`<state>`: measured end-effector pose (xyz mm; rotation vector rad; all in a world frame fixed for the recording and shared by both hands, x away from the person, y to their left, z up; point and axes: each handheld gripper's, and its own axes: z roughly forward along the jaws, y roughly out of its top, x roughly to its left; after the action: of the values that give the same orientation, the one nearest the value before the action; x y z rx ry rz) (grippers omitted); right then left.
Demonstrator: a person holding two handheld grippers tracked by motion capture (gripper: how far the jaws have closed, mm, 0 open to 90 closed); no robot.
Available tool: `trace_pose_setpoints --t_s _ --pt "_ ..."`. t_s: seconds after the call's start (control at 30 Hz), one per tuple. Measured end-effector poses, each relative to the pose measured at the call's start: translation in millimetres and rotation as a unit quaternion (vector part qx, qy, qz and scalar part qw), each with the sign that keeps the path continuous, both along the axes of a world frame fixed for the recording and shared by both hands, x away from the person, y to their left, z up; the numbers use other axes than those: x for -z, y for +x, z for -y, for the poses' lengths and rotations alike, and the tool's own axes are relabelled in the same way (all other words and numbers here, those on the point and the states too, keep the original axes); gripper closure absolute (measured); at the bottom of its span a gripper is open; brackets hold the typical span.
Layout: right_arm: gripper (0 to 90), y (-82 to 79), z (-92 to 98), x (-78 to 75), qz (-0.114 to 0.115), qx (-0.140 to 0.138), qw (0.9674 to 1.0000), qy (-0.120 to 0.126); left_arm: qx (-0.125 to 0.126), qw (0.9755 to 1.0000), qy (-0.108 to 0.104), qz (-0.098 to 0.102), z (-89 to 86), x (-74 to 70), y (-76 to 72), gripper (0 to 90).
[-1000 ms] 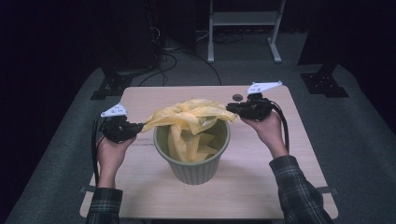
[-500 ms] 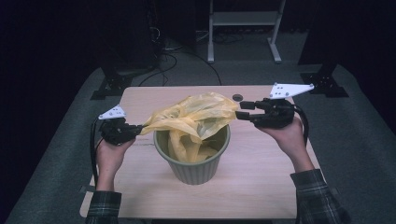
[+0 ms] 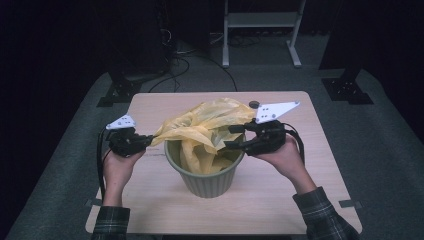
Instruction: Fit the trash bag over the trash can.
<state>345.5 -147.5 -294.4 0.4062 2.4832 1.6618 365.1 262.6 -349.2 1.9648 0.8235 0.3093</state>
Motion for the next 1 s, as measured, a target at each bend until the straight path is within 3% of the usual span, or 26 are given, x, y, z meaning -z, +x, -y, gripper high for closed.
trace_pose_setpoints --t_s 0.07,0.2,0.3,0.4,0.47,0.57,0.67,0.7,0.77,0.9,1.0 --pt "43.2 -3.2 -13.1 -0.1 -0.006 -0.017 0.9998 -0.004 -0.001 1.0 -0.001 0.0 -0.3 -0.4 -1.4 89.5" --pt "45.0 -6.4 -33.4 4.0 -0.011 -0.03 0.9988 -0.036 0.0 1.0 -0.002 0.002 -1.8 -1.9 -3.6 89.5" --pt "58.3 -8.0 -42.0 6.2 0.002 -0.016 0.9977 -0.066 0.001 1.0 -0.004 0.002 -2.9 -2.8 -5.1 89.5" --pt "67.9 -8.1 -44.3 4.4 0.006 -0.017 0.997 -0.075 0.002 0.9999 -0.011 0.004 -3.3 -3.6 -6.6 89.5" --pt "68.3 -7.7 -46.9 4.5 0.01 -0.015 0.9959 -0.088 0.003 0.9999 -0.014 0.005 -3.3 -4.1 -7.1 89.5" --pt "61.3 -6.2 -52.9 5.8 0.003 -0.011 0.995 -0.1 0.005 0.9999 -0.015 0.006 -3.1 -4.9 -7.8 89.5" --pt "79.8 -4.2 -58.2 8.1 0.004 -0.006 0.9933 -0.115 0.006 0.9998 -0.016 0.007 -2.9 -5.7 -9.0 89.5" --pt "86.0 -4.3 -58.5 8.4 0.01 -0.007 0.9932 -0.116 0.007 0.9998 -0.016 0.008 -3.1 -6.2 -9.5 89.5" --pt "89.6 -4.9 -55.2 7.0 0.014 -0.007 0.9949 -0.099 0.007 0.9998 -0.016 0.01 -4.4 -7.4 -10.8 89.5" --pt "90.0 -10.9 -38.2 -3.8 0.022 -0.014 0.9976 -0.065 0.02 0.999 -0.038 0.015 -5.8 -12.4 -17.6 89.3" --pt "90.0 -20.2 -27.5 -10.2 0.028 -0.023 0.9973 -0.063 0.032 0.9986 -0.035 0.025 1.9 -20.5 -28.6 88.7"
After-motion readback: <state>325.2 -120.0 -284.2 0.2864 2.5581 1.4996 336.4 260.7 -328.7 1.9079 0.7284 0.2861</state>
